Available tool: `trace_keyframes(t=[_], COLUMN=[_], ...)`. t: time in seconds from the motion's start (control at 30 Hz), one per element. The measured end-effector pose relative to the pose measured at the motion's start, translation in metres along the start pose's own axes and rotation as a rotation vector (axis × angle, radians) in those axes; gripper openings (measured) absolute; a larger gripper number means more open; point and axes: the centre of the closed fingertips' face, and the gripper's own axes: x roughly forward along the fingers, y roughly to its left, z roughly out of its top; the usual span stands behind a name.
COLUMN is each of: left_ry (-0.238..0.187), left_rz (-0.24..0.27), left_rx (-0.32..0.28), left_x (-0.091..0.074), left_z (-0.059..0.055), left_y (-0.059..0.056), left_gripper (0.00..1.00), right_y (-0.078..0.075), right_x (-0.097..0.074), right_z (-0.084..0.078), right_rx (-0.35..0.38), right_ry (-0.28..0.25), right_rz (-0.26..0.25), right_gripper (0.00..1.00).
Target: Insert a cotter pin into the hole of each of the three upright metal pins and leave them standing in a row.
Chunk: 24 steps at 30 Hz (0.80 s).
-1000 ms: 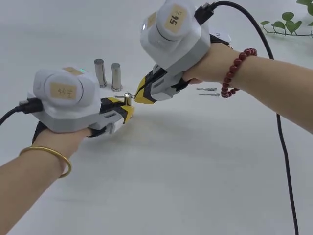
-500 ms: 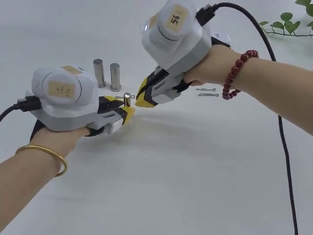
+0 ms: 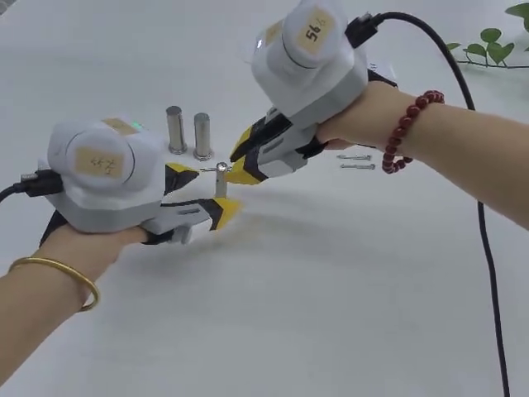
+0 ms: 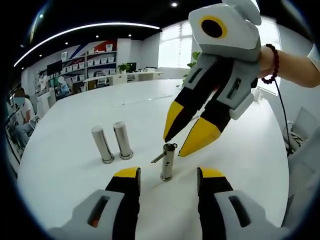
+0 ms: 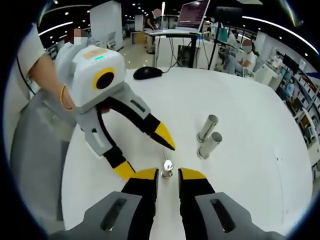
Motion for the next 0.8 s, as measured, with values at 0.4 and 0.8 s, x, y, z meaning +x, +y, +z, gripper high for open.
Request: trace_keyframes(t=[0.4,0.8], left_ry=[-0.026,-0.040], left_rz=[0.005,0.000], left_rx=[-0.027,-0.015], left_x=[-0.019,-0.040], left_z=[0.010,0.016], left_y=[0.001,-0.006], left_gripper=[0.51,0.51], right_y=[-0.002,-0.003], right_x=[0.010,0.014], right_z=[0.000,-0.002], right_rx=[-0.032,0.012], right_ry=[-0.005,-0.016], right_rz=[-0.010,-0.031], right_gripper=[0.14,0.12])
